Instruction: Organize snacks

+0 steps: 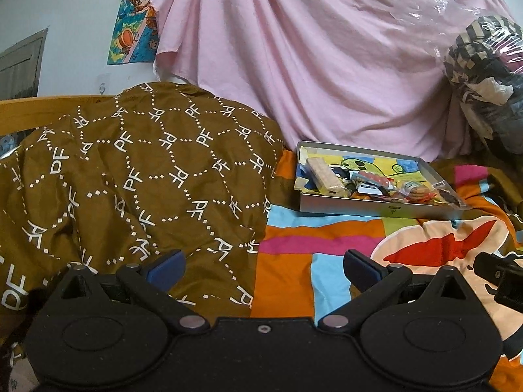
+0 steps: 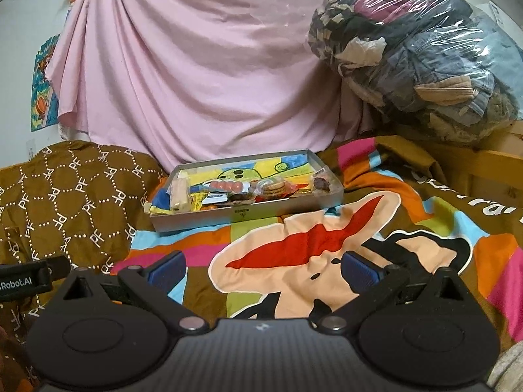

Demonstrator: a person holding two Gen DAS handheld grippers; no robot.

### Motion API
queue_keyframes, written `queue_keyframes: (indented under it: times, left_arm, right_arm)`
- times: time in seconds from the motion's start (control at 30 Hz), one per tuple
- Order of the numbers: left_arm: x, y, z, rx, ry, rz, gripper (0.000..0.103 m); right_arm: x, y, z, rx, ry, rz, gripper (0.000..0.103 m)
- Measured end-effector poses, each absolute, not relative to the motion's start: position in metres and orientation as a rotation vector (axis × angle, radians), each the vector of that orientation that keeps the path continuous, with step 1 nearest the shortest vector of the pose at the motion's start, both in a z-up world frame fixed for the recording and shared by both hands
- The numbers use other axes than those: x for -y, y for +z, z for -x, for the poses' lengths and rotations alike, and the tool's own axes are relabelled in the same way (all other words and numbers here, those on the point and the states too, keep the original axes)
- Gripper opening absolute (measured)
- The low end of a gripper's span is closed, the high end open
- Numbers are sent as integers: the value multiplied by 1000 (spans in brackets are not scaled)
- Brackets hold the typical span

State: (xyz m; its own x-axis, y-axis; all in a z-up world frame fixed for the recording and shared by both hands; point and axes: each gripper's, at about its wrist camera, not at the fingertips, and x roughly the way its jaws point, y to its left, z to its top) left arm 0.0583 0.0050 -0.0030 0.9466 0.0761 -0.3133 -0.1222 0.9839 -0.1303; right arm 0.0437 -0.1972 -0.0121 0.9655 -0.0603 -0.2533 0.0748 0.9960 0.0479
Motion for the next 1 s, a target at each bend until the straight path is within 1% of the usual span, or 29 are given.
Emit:
queue_keyframes:
  times: [1.0]
  left_arm:
    - [-4, -5, -57, -321, 99, 156, 102]
  right_arm:
    - [194, -14, -45, -269, -55, -39, 103]
